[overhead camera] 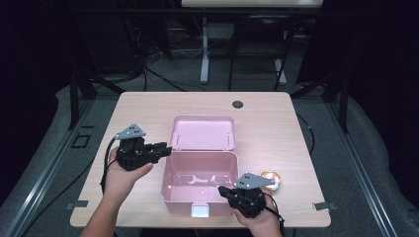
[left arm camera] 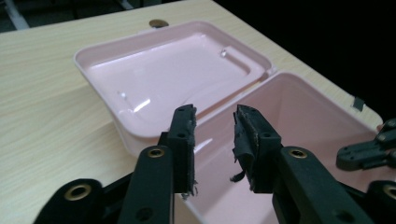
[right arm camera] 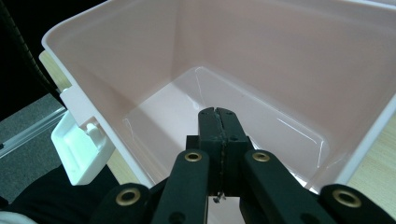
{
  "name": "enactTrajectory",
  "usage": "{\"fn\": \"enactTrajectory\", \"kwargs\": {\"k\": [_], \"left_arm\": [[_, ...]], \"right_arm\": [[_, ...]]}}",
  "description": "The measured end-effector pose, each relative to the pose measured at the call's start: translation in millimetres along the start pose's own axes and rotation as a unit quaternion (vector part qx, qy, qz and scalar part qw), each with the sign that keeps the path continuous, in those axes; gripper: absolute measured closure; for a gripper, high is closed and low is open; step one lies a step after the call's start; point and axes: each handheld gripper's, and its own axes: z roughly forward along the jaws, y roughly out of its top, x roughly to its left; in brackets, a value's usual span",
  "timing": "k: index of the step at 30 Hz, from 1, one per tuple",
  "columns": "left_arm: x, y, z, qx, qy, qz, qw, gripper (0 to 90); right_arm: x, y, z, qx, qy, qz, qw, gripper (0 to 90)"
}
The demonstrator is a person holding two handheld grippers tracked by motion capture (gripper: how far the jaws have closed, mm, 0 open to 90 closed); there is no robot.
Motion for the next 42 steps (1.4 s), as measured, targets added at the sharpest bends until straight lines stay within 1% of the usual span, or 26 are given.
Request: {"fn": "enactTrajectory", "kwargs": {"k": [4,7,9,12,14,15,16,20,22,27,29,32,33,35,40,42], "left_arm": [[4.3,-10.5,-3.9,-0.009,0.005,-0.006,0.9999,64.2],[4.9,-13.7,-5.9,-0.006,0.009,0.000,0.9999,62.3],[4.2,-16.2,-9.1,-0.012,0.012,-0.002,0.9999,61.1],[5.5,-19.5,-11.4,-0.016,0.009,0.005,0.9998,60.4],[6.5,-22.1,-13.0,-0.019,0.009,-0.002,0.9998,60.4],[7.3,-23.3,-14.4,-0.016,0.007,-0.002,0.9998,60.1],[7.4,-24.7,-15.2,-0.015,0.010,-0.003,0.9998,59.8],[6.5,-29.3,-17.1,-0.016,0.005,-0.004,0.9999,57.8],[5.1,-29.5,-17.9,-0.014,0.002,-0.003,0.9999,56.5],[-0.1,-29.1,-18.7,-0.016,-0.004,0.007,0.9998,54.9],[-0.4,-29.4,-19.0,-0.018,-0.004,0.006,0.9998,54.2],[-0.4,-30.4,-19.4,-0.016,-0.005,0.003,0.9999,52.9],[-0.5,-30.6,-19.1,-0.016,-0.006,0.002,0.9999,51.8],[-1.0,-30.7,-19.4,-0.015,-0.006,0.004,0.9999,50.7],[-2.5,-30.5,-20.3,-0.017,-0.008,0.006,0.9998,48.6],[-2.8,-30.5,-20.1,-0.017,-0.006,0.007,0.9998,48.5]], "right_arm": [[0.0,0.1,0.1,0.000,-0.001,0.001,1.0000,90.0],[-0.1,0.2,0.2,-0.002,-0.001,0.002,1.0000,90.0],[0.2,0.0,0.0,-0.003,-0.002,0.003,1.0000,90.0],[-0.4,0.5,-0.7,-0.004,0.007,0.010,0.9999,89.3],[-0.2,1.7,-2.1,-0.009,0.012,0.011,0.9998,87.7],[0.0,2.6,-3.0,-0.012,0.013,0.009,0.9998,87.3],[0.7,3.8,-4.2,-0.015,0.013,0.009,0.9998,86.9],[1.9,8.8,-9.0,-0.025,0.017,0.004,0.9995,83.4],[1.9,11.1,-11.7,-0.029,0.019,0.005,0.9994,82.2],[1.6,15.4,-15.8,-0.033,0.023,0.003,0.9992,78.7],[0.9,16.6,-16.3,-0.031,0.026,0.003,0.9992,76.7],[-0.6,18.5,-18.7,-0.037,0.028,0.004,0.9989,74.1],[-1.4,19.7,-19.8,-0.039,0.028,0.005,0.9988,72.0],[-2.7,21.2,-21.6,-0.043,0.030,0.008,0.9986,70.3],[-7.5,24.3,-26.5,-0.046,0.025,0.013,0.9985,65.6],[-9.2,25.0,-28.4,-0.050,0.021,0.012,0.9985,64.0]]}}
